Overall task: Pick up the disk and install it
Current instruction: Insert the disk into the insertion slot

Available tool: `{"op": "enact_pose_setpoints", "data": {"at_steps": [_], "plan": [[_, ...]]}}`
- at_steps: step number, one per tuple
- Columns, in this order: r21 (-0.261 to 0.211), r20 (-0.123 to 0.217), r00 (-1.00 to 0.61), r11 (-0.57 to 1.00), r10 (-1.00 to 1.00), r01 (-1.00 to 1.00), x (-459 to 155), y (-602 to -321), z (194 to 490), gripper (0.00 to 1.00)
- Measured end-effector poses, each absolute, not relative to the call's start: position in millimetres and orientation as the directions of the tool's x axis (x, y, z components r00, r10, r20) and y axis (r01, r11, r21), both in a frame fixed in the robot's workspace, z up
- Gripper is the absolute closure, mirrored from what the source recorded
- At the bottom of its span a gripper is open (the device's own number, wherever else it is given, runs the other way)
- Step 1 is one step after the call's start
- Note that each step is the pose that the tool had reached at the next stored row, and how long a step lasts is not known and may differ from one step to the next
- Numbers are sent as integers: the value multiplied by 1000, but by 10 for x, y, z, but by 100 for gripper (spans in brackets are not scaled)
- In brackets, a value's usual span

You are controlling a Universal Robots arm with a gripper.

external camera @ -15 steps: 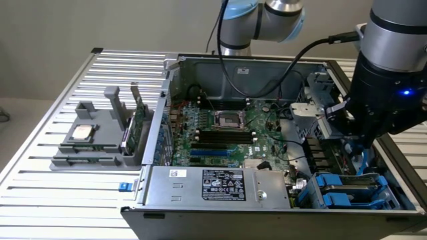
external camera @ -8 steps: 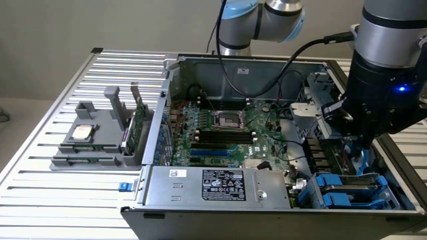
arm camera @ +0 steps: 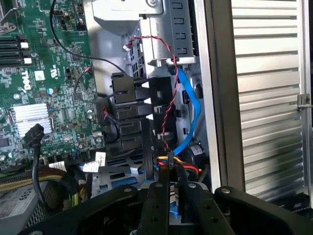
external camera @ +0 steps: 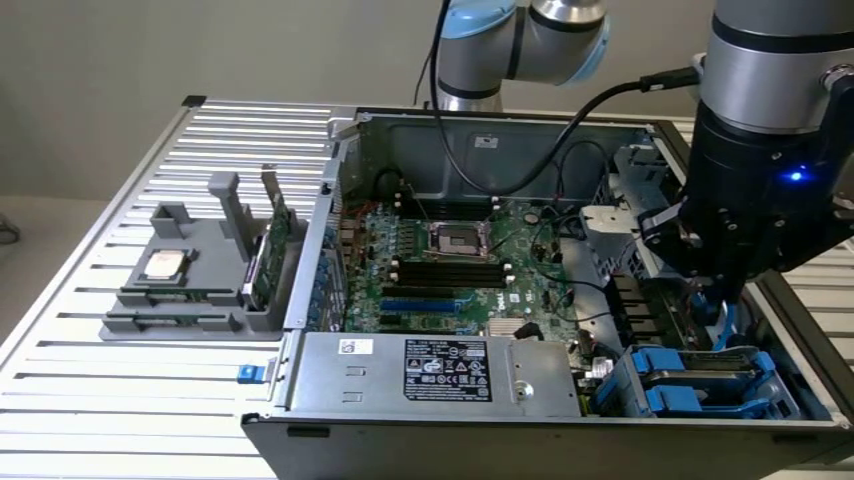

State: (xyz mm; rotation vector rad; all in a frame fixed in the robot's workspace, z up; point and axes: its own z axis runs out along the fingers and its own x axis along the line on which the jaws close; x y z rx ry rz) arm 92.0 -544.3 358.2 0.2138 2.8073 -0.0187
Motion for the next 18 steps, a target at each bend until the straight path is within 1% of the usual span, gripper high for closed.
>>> {"op": "enact_pose_setpoints", "data": {"at_steps": [18], "plan": [[-8,-324,-927,979,190,203,846,-5443,3582,83]]}}
